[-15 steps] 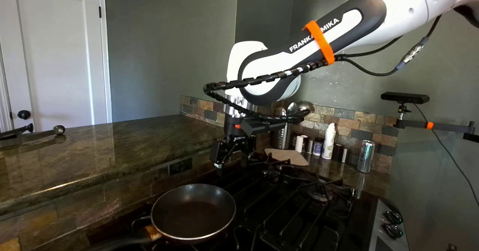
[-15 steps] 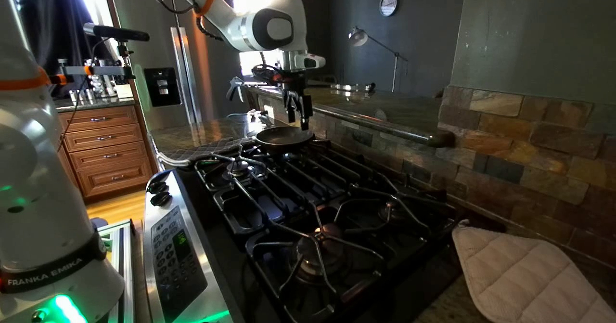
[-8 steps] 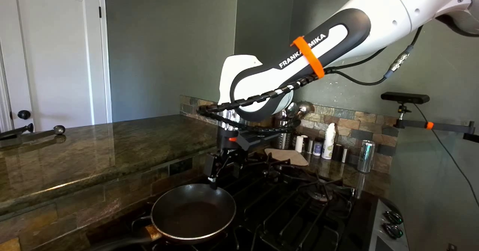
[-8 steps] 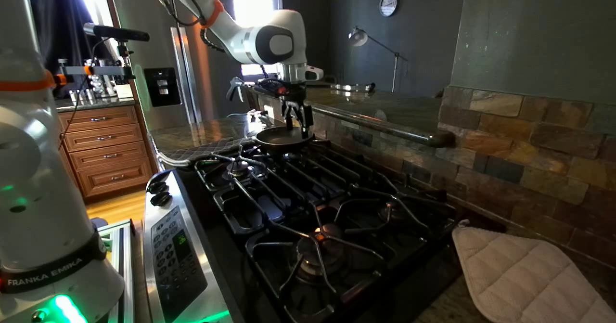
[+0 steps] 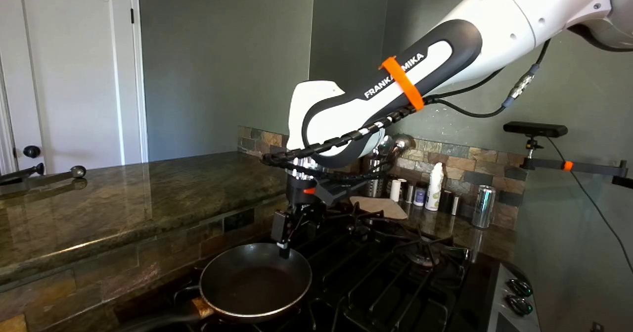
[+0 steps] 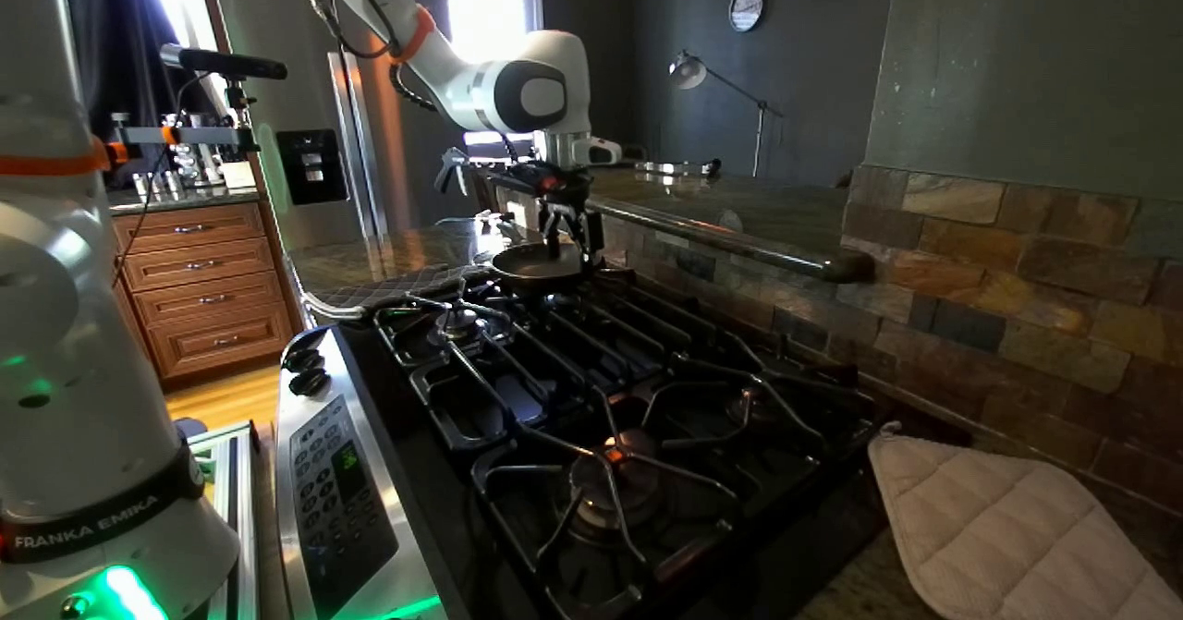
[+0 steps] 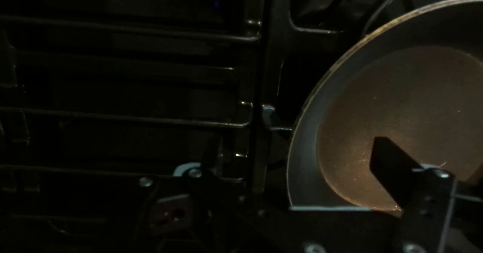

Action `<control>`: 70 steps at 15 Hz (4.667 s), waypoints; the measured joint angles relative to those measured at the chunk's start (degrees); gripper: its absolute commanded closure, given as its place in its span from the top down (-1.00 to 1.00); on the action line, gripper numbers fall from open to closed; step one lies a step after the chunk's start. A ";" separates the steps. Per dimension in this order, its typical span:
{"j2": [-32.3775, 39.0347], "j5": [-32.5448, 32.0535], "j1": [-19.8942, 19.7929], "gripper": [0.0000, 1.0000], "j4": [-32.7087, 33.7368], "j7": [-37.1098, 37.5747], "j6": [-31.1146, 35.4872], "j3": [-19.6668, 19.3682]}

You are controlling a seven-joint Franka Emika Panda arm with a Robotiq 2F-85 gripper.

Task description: Move the pan to the bottom-right plate of the stove

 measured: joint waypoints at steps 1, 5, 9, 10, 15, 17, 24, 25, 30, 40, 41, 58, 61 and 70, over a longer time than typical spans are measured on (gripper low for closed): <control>0.12 0.00 0.00 0.65 0.00 -0.35 0.00 -0.01; 0.46 0.01 -0.04 -0.16 -0.11 -1.68 0.00 -0.21; 0.61 0.12 -0.08 -0.73 -0.31 -2.59 0.00 -0.58; 0.64 0.12 -0.08 -0.91 -0.33 -2.84 0.00 -0.68; 0.66 0.30 -0.12 -0.97 -0.39 -3.30 0.40 -0.94; 0.60 0.36 -0.27 -0.97 -0.48 -3.93 0.46 -1.02; 0.59 0.65 -0.46 -0.96 -0.52 -4.30 0.47 -1.30; 0.57 0.65 -0.56 -0.96 -0.54 -4.30 0.47 -1.47; -0.15 0.64 -2.03 -0.96 -1.12 -4.27 0.48 -3.71; -0.85 0.59 -3.57 -0.85 -1.56 -4.05 0.48 -5.79; -0.85 0.59 -3.57 -0.96 -1.57 -4.04 0.48 -5.79; 1.09 4.04 -8.91 -0.96 -1.04 -5.13 6.85 -9.87; 1.27 4.04 -9.49 -0.96 -1.01 -5.26 6.85 -10.41; 1.33 3.02 -10.75 -0.96 -1.01 -5.41 6.85 -12.50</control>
